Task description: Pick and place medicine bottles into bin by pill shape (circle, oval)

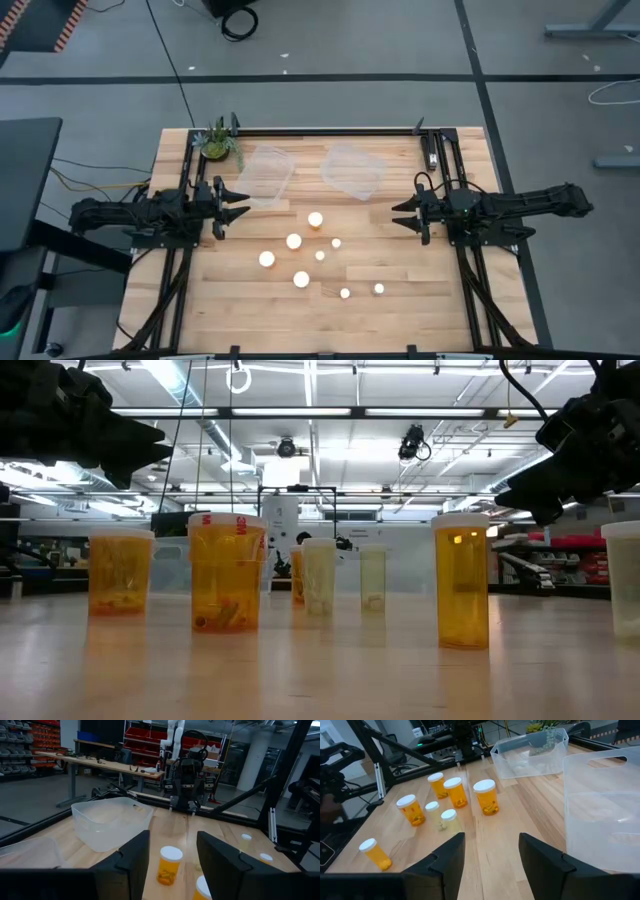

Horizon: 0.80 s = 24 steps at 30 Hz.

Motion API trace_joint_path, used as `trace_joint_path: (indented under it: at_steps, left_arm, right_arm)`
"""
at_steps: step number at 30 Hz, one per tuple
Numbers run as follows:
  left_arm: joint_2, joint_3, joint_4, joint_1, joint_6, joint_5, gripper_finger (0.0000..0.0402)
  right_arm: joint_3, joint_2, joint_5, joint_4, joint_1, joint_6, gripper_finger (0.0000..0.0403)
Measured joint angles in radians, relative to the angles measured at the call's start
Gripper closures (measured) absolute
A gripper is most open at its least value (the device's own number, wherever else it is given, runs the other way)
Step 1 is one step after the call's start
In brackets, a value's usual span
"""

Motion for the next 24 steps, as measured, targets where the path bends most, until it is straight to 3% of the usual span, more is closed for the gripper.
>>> trace_joint_path:
  at_steps: [19,24]
  left_arm:
    - [0.000,0.000,0.000,0.000,0.000,0.000,0.0230]
    - [0.001,0.000,0.000,0.000,0.000,0.000,0.0230]
  right_arm:
    - [-0.003,0.000,0.010,0.035,0.000,0.001,0.0210]
    - [-0.003,0.000,0.168,0.215,0.000,0.046,0.0210]
